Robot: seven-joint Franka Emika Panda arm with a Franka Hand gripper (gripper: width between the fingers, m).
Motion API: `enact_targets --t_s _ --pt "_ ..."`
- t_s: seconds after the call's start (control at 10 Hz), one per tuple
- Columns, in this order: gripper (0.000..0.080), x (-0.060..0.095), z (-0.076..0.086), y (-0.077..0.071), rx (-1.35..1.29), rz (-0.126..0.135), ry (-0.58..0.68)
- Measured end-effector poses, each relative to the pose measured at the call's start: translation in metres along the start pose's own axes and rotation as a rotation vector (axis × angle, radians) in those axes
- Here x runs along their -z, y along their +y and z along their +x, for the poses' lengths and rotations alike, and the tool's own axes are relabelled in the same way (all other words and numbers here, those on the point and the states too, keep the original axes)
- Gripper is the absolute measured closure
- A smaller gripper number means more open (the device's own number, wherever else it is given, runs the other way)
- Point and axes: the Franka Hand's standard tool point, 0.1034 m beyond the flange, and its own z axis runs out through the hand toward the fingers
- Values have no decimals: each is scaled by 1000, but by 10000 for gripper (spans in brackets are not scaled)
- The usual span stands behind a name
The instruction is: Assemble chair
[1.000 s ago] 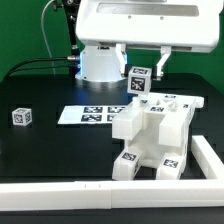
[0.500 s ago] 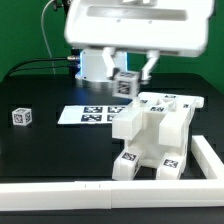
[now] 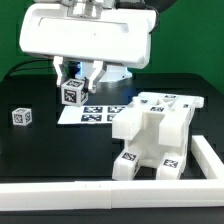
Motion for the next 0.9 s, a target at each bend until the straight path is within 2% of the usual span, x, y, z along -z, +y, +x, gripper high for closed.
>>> enact_targets --t_s 0.1,0.2,0.4,0.5,0.6,0.9 --pt "515 -3 -1 6 -20 -7 0" --pt "515 -12 -8 33 -134 -34 -3" --pt "515 -29 -10 69 -183 -59 20" --pt "515 -33 -10 74 -172 -54 39" --pt "515 -33 -12 68 -171 -43 28" --pt "515 -35 -13 70 -176 -47 27"
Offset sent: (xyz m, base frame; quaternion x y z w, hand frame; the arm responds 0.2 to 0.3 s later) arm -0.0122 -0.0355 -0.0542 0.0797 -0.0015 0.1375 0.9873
